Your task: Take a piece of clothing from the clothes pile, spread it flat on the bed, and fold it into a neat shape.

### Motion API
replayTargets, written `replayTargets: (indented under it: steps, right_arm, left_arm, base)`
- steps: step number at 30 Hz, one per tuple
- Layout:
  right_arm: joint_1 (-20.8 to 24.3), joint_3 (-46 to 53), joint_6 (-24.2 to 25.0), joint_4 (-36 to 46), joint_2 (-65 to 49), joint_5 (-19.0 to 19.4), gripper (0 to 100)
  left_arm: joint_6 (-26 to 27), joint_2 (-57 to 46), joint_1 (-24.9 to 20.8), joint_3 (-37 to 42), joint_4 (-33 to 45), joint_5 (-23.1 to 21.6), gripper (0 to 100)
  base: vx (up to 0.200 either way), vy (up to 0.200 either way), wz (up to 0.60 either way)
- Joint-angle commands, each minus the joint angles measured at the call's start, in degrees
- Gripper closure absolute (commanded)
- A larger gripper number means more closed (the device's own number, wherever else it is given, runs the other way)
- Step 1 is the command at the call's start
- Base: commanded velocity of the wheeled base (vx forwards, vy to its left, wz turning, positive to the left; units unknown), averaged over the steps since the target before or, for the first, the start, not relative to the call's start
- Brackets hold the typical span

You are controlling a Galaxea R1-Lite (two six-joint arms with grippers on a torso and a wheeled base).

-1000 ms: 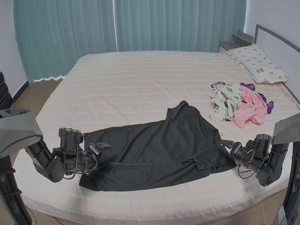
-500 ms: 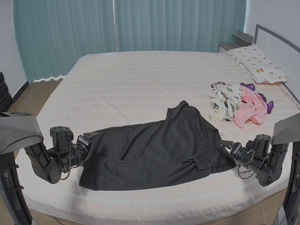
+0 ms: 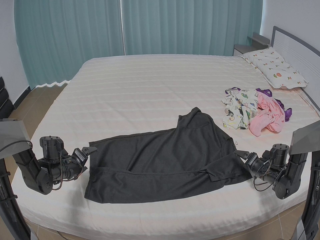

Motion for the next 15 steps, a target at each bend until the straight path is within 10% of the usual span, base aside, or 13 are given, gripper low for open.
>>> replayTargets:
  steps: [1,15]
  right_arm:
    - [0.0,0.3,0.0,-0.7,0.1,0.0,0]
    - [0.1,0.4,-0.1,-0.7,0.4,0.0,0]
  left_arm:
    - [7.0,-1.3,0.8,2.1,4.6,-3.1,0]
    - [17.7,-1.3,-0.8,7.1,6.0,-5.1,0]
  base:
    - [0.0,0.0,0.0]
    - [0.0,0.0,0.0]
